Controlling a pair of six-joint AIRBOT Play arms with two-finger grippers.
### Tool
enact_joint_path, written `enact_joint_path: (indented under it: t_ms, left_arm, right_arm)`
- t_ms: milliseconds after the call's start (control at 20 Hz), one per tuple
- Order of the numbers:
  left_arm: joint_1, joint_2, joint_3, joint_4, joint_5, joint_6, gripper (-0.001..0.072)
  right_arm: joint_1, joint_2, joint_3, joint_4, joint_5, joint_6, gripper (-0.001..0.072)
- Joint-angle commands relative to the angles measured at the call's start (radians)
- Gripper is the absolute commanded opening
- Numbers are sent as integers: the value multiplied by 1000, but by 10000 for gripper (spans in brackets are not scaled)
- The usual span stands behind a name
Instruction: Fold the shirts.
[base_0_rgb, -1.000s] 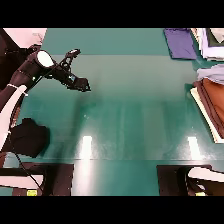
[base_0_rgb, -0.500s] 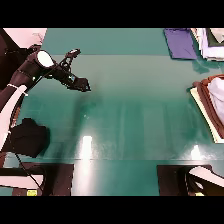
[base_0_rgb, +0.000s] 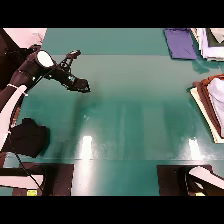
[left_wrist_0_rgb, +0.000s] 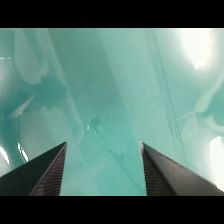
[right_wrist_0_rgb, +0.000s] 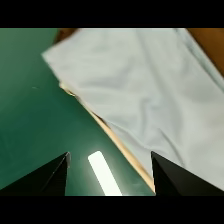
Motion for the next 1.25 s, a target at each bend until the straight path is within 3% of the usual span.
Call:
enact_joint_path:
  t_ms: [0, 50, 150, 250, 400, 1200]
  left_arm:
    - [0, 0, 0, 0, -29, 1, 548]
    - [0, 0, 0, 0, -34, 1, 501]
    - [0, 0, 0, 0, -39, 5, 22]
    - [0, 0, 0, 0, -32, 18, 33]
    - [0, 0, 0, 0, -64, 15, 33]
    - [0, 0, 0, 0, -67, 16, 33]
  right_arm:
    - [183, 1, 62, 137, 3, 11, 571]
    - [237, 1, 71, 137, 3, 11, 570]
    - [335, 0, 76, 137, 0, 11, 570]
    - [412, 0, 75, 137, 0, 11, 479]
    - [496, 0, 75, 138, -1, 11, 33]
    - [594, 0, 75, 138, 30, 11, 13]
